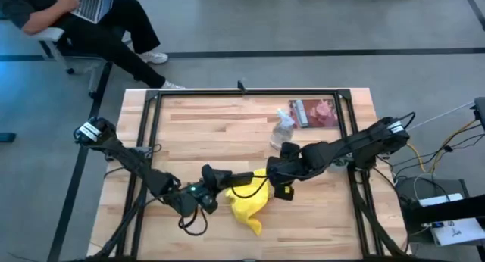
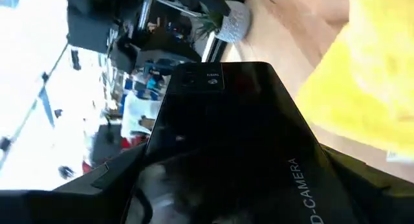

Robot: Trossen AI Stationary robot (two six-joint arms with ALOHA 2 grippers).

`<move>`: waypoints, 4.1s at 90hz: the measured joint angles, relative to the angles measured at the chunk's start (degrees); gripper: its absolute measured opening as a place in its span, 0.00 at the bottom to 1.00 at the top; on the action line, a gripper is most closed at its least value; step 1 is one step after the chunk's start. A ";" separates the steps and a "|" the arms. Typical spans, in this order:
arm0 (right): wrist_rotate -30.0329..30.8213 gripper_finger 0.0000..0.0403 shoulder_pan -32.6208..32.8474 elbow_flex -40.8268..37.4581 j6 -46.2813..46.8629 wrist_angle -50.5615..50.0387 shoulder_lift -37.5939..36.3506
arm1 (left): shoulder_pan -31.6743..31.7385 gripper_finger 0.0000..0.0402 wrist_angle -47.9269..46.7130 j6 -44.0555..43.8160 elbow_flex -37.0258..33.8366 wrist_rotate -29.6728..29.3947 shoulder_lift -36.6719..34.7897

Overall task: Apply microfiber cloth
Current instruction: Wipe the black cellphone with the yellow microfiber cloth

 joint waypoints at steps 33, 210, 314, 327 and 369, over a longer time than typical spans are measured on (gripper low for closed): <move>-2.22 0.68 1.64 -25.63 12.65 47.47 -1.59 | 0.10 0.79 0.02 2.15 -1.65 -8.50 0.04; -5.43 0.84 -5.14 -0.35 6.76 46.77 0.39 | 1.64 0.79 -3.50 4.99 3.56 -27.06 0.02; 33.69 0.84 9.99 -24.36 -21.78 71.89 8.88 | -5.70 0.79 -6.90 8.09 3.61 -24.47 19.39; 32.61 0.84 9.86 -22.97 -29.63 71.79 8.88 | -5.52 0.79 -7.72 8.44 3.62 -24.46 19.76; 17.19 0.71 4.92 -15.27 -42.87 57.78 8.79 | -5.55 0.79 -7.52 10.54 6.40 -21.85 19.76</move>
